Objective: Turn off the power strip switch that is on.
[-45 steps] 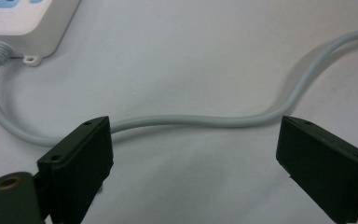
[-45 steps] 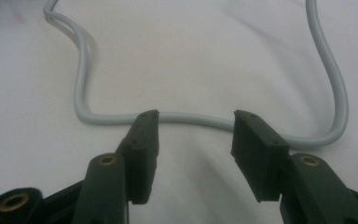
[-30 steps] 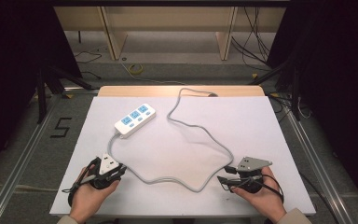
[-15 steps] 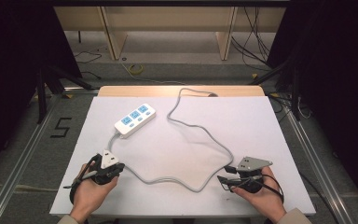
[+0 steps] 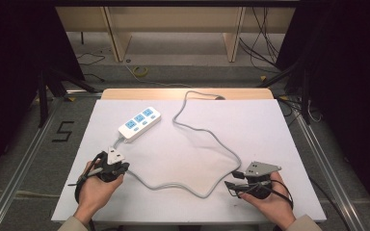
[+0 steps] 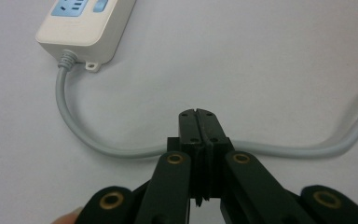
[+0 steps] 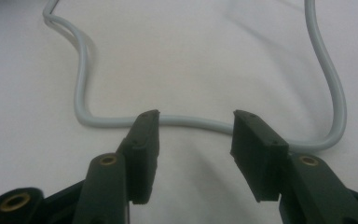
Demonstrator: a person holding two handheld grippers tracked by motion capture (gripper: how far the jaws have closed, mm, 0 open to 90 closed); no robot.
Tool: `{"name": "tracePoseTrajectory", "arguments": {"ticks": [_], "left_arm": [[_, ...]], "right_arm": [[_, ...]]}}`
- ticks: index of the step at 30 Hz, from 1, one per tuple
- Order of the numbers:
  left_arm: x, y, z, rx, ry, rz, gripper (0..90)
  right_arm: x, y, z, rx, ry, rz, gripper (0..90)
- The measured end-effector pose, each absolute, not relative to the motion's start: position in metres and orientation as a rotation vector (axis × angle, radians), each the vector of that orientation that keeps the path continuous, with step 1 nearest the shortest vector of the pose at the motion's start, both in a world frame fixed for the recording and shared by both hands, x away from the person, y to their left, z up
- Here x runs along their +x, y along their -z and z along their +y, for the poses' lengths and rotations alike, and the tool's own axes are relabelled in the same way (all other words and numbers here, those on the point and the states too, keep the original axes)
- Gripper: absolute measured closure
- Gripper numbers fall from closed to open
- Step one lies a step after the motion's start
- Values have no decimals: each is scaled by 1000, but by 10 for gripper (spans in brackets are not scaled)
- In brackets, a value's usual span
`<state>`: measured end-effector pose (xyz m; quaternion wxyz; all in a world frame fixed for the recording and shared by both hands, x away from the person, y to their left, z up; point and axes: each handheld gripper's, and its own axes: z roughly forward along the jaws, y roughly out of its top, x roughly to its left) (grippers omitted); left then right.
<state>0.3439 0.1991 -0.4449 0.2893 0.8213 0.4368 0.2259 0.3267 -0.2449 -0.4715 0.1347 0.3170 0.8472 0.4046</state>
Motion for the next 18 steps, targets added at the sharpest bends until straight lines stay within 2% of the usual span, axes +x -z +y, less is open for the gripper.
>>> {"name": "tracePoseTrajectory", "arguments": {"ticks": [18], "left_arm": [[368,442,198,2215,-616,1194,896]], "right_arm": [[327,472,-245,918,-1167,2457,522]]}}
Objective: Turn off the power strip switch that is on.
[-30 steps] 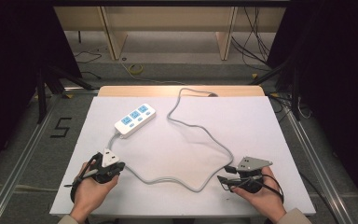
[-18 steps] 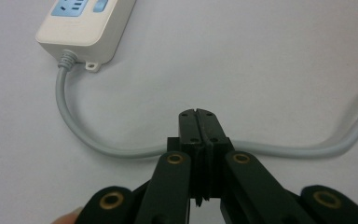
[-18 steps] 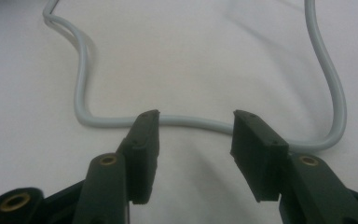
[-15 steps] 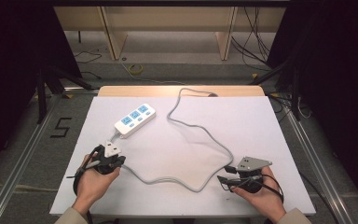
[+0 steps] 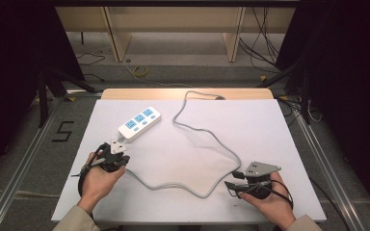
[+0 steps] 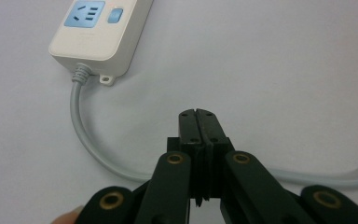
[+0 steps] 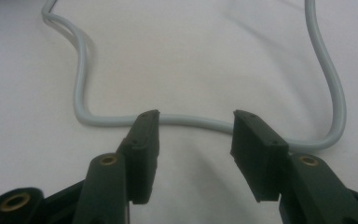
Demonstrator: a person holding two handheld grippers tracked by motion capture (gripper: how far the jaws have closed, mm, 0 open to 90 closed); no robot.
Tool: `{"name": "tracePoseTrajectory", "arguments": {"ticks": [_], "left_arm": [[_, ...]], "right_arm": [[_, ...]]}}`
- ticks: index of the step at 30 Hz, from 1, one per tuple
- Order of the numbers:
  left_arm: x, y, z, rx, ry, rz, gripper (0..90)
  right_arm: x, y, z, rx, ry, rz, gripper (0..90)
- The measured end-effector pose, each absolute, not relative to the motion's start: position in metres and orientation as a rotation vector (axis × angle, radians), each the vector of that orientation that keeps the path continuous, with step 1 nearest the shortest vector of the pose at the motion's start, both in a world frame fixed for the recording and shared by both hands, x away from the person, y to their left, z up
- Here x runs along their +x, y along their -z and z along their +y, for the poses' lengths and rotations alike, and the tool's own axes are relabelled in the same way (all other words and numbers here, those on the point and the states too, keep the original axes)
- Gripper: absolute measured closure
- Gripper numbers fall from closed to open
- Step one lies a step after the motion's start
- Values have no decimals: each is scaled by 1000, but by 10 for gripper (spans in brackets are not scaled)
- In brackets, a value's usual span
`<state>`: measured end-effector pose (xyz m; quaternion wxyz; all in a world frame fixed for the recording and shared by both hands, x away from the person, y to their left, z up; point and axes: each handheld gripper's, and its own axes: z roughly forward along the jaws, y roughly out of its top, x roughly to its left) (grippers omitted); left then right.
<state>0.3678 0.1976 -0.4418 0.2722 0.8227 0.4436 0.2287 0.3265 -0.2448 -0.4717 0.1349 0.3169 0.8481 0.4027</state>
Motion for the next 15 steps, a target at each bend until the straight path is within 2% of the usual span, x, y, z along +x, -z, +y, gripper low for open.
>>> {"name": "tracePoseTrajectory", "arguments": {"ticks": [15], "left_arm": [[382,440,195,2242,-635,1199,897]], "right_arm": [[326,472,-245,916,-1168,2456,522]]}}
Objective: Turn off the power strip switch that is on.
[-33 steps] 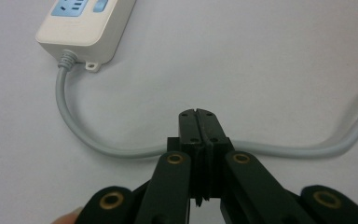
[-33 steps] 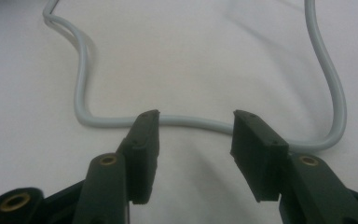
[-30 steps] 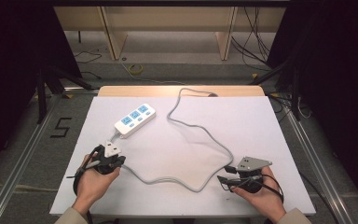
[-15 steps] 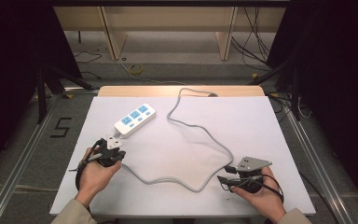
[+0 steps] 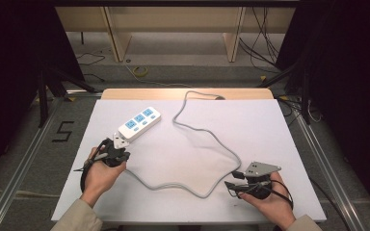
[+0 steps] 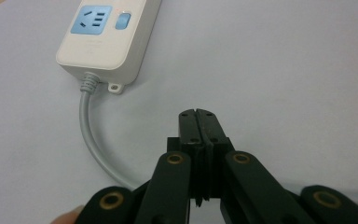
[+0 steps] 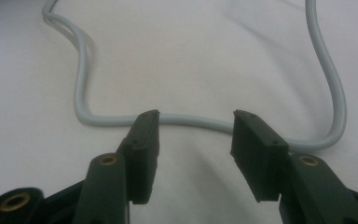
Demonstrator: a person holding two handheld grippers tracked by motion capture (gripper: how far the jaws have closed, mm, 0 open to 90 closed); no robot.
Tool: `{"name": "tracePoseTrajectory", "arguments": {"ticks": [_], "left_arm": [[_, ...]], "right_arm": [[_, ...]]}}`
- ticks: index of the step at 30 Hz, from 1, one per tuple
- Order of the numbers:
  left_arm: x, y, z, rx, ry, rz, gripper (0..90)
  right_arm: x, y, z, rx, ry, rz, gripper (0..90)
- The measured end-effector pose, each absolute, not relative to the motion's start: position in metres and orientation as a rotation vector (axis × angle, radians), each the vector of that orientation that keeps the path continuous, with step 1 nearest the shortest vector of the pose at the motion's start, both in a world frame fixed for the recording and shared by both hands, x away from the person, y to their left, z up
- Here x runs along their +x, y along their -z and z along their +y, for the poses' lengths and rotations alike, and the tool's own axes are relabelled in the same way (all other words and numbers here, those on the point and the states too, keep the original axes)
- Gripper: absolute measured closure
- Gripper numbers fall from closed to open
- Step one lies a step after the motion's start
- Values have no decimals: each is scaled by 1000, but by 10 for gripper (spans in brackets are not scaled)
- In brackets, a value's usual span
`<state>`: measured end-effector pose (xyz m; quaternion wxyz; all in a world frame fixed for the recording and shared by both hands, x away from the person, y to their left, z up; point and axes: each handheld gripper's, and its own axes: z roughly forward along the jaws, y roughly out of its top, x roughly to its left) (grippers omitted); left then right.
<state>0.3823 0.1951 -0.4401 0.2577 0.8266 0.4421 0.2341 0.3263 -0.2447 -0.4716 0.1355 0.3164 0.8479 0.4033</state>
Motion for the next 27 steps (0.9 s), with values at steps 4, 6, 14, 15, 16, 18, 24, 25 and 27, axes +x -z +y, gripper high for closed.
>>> {"name": "tracePoseTrajectory", "arguments": {"ticks": [4,6,14,15,16,18,24,25,27], "left_arm": [[387,438,196,2249,-638,1194,897],[388,438,195,2247,-639,1197,897],[394,437,196,2245,-636,1209,896],[395,437,196,2242,-639,1209,896],[396,437,197,2246,-641,1207,897],[397,437,196,2247,-642,1210,897],[403,435,197,2243,-650,1219,897],[404,435,197,2234,-652,1223,897],[406,434,198,2242,-651,1221,897]], "right_arm": [[326,472,-245,917,-1169,2455,522],[326,472,-245,916,-1168,2455,522],[326,472,-245,916,-1169,2456,522],[326,472,-245,916,-1169,2456,522],[326,472,-245,915,-1169,2455,522],[326,472,-245,916,-1169,2455,522],[326,471,-245,916,-1169,2454,522],[326,471,-245,916,-1169,2455,522],[326,471,-245,916,-1169,2455,522]]}}
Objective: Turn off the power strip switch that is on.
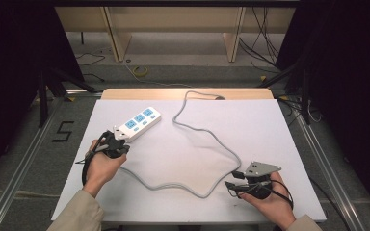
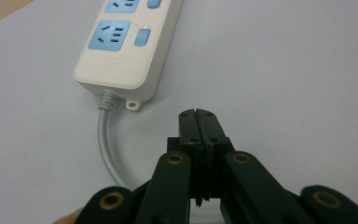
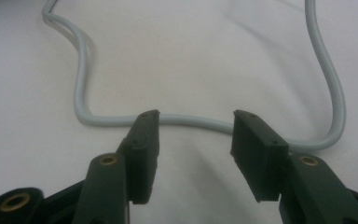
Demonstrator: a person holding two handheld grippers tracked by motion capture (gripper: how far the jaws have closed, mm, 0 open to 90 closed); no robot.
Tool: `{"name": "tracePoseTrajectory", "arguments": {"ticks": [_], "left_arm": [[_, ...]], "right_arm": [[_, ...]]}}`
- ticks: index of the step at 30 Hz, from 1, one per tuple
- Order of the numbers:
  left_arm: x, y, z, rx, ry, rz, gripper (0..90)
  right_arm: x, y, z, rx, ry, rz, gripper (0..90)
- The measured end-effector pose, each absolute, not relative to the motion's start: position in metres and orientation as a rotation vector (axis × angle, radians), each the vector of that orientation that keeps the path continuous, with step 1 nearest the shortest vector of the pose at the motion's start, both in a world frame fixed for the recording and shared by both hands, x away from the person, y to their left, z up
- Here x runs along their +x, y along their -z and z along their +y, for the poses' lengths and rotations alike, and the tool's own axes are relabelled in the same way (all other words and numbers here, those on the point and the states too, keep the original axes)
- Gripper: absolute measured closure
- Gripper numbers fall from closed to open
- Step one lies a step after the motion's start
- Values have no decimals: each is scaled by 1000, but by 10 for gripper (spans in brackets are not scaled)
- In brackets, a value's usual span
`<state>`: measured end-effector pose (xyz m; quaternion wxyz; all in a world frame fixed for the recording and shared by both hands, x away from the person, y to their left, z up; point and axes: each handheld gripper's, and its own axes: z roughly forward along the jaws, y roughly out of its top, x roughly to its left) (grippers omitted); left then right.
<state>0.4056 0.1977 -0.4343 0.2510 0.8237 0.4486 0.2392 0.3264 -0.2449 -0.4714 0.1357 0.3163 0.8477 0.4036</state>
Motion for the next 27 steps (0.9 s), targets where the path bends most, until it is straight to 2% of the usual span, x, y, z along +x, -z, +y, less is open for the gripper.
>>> {"name": "tracePoseTrajectory", "arguments": {"ticks": [27], "left_arm": [[426,433,193,2247,-661,1234,897]], "right_arm": [[326,471,-245,916,-1170,2453,522]]}}
